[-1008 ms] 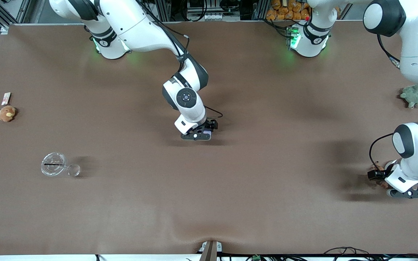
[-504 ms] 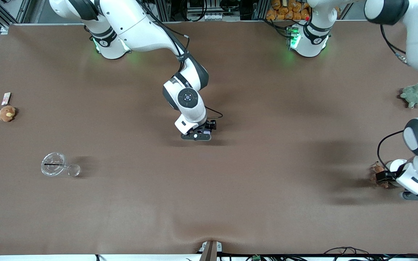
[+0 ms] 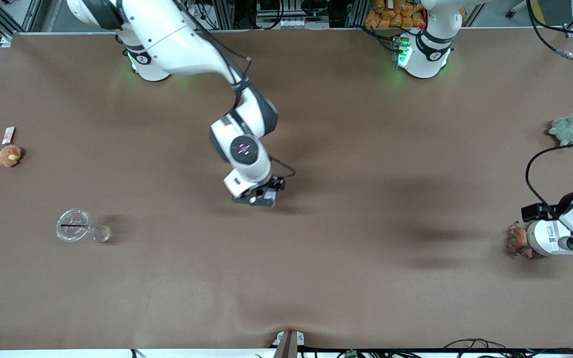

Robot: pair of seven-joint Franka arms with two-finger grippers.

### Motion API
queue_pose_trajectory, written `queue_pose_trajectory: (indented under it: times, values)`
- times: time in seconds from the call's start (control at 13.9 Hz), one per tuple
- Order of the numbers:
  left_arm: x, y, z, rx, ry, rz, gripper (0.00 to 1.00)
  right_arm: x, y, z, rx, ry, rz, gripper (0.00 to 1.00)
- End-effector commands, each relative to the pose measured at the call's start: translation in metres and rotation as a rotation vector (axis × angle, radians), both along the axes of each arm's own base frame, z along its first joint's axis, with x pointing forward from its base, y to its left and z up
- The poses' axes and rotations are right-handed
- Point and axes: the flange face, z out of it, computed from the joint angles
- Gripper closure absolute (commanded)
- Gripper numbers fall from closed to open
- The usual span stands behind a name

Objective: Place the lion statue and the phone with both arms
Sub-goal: 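Grasp the phone with the right gripper while the left gripper releases the lion, then carry the phone toward the glass cup and lower it with the right gripper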

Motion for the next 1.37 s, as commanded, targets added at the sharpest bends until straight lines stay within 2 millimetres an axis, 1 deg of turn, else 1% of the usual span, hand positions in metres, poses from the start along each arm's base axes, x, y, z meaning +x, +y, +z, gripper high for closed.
queue_pose_trajectory:
  times: [0.0, 0.07, 0.22, 0.29, 0.36, 0.43, 0.5, 0.65, 0.72, 0.79, 0.86, 1.01, 1.15, 1.3]
  values:
    - [-0.02, -0.021, 0.024, -0.057, 0.038, 0.012, 0.0, 0.032, -0.047, 0.037, -0.018, -0.04, -0.07, 1.0]
    - [-0.028, -0.043, 0.037, -0.067, 0.05, 0.01, 0.0, 0.042, -0.062, 0.039, -0.027, -0.05, -0.097, 1.0]
    - [-0.038, -0.076, 0.057, -0.068, 0.04, 0.069, 0.0, 0.06, -0.095, 0.04, -0.037, -0.059, -0.131, 1.0]
    - [-0.048, -0.099, 0.064, -0.06, 0.039, 0.087, 0.0, 0.07, -0.115, 0.041, -0.037, -0.059, -0.115, 1.0]
    - [-0.059, -0.11, 0.076, -0.05, 0.026, 0.103, 0.0, 0.08, -0.141, 0.04, -0.037, -0.057, -0.094, 1.0]
    - [-0.075, -0.118, 0.088, -0.058, 0.019, 0.106, 0.0, 0.089, -0.162, 0.039, -0.036, -0.058, -0.072, 1.0]
    - [-0.09, -0.116, 0.096, -0.092, 0.019, 0.128, 0.0, 0.097, -0.185, 0.037, -0.032, -0.062, -0.064, 1.0]
    - [-0.122, -0.116, 0.115, -0.102, 0.007, 0.129, 0.0, 0.11, -0.23, 0.031, -0.029, -0.058, -0.027, 1.0]
    - [-0.134, -0.117, 0.122, -0.103, 0.001, 0.124, 0.0, 0.113, -0.248, 0.026, -0.029, -0.049, -0.013, 1.0]
    - [-0.14, -0.115, 0.13, -0.103, -0.003, 0.12, 0.0, 0.115, -0.262, 0.021, -0.03, -0.04, -0.018, 1.0]
    - [-0.144, -0.115, 0.135, -0.103, 0.01, 0.11, 0.0, 0.116, -0.272, 0.019, -0.031, -0.036, -0.016, 1.0]
    - [-0.151, -0.116, 0.138, -0.099, 0.037, 0.107, 0.0, 0.118, -0.291, 0.012, -0.032, -0.029, 0.017, 1.0]
    - [-0.161, -0.117, 0.157, -0.098, 0.038, 0.105, 0.0, 0.121, -0.317, 0.004, -0.03, -0.024, 0.038, 1.0]
    - [-0.163, -0.115, 0.174, -0.099, 0.027, 0.107, 0.0, 0.122, -0.326, 0.001, -0.03, -0.022, 0.058, 1.0]
